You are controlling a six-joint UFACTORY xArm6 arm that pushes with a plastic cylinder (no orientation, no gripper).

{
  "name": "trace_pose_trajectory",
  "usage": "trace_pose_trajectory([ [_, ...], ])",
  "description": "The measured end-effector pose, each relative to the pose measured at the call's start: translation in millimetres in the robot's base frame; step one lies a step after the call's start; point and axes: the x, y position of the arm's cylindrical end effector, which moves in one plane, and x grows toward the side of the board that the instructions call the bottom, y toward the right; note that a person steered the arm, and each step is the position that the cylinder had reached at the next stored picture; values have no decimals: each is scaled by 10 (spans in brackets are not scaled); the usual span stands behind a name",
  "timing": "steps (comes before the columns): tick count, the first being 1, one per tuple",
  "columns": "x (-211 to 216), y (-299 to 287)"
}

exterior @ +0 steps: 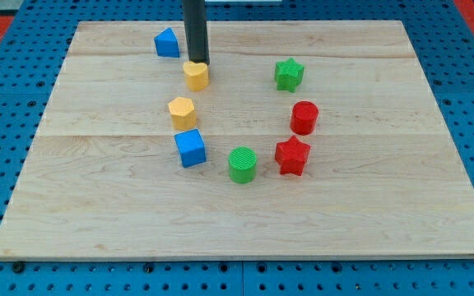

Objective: Slide the blue triangle to the top side of the yellow heart

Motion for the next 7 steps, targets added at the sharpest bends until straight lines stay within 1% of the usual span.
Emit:
trace_pose_trajectory([
  [1, -183, -251],
  [2, -46, -1081],
  [3, -39, -1909],
  [4, -499, -1732],
  [6, -550, -309],
  [7, -560, -867],
])
